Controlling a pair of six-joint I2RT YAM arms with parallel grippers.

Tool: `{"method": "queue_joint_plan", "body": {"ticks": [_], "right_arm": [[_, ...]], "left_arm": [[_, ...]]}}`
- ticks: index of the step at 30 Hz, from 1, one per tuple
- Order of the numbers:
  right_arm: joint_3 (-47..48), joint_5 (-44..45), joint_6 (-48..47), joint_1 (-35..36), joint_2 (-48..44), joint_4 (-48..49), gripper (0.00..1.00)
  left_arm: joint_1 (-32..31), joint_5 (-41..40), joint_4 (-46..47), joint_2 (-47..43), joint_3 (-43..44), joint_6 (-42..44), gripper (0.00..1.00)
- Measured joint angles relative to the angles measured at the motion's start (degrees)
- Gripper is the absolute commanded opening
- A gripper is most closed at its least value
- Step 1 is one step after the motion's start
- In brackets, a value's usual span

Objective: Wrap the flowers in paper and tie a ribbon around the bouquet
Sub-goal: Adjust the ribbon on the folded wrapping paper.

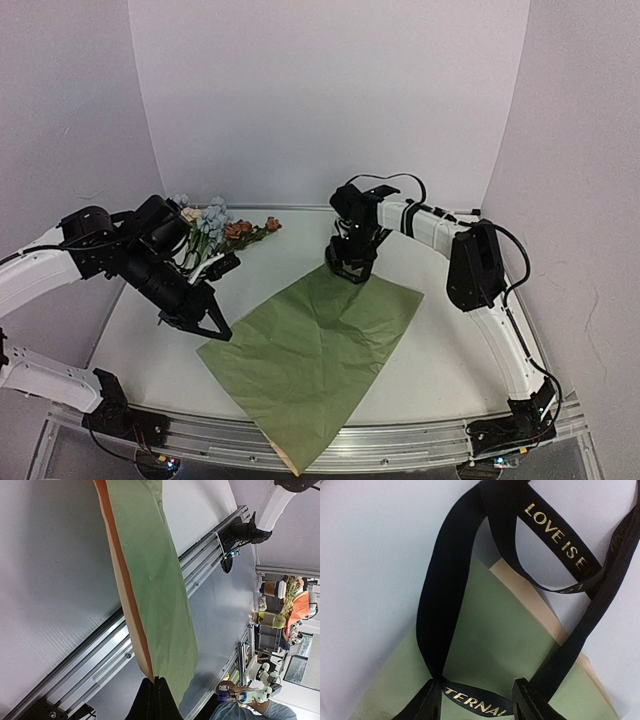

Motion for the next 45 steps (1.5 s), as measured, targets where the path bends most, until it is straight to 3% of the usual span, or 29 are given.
{"method": "queue_joint_plan", "body": {"ticks": [4,10,16,26,36,45], "right_arm": [[2.31,-1.08,1.87,-0.89,1.59,-1.45,0.35],[5.17,-8.77,8.95,-4.94,5.64,-1.82,0.0],[-0.63,-11.38,12.75,-8.35,4.15,0.14,0.0],[-15.13,-2.31,11.72,-11.11,-7.01,-0.67,0.0],[-28.75,6.3,9.5,-26.05,-18.4,0.28,0.0],[-46.25,18.91,9.52,-31.25,-30.15,-0.91,0.0]], "left_arm": [[0.0,-0.53,0.03,0.58,2.38,0.05,0.0],[0.0,-1.36,0.04,0.77,3.18,0.05,0.0],[0.0,-2.78,0.04,0.93,3.18,-0.02,0.0],[1.58,-13.15,-1.49,0.94,2.09,-5.37,0.0],[9.98,-18.01,-1.19,1.25,-5.19,-9.42,0.0],[22.68,-16.05,3.86,2.31,-10.07,-10.59,0.0]]}}
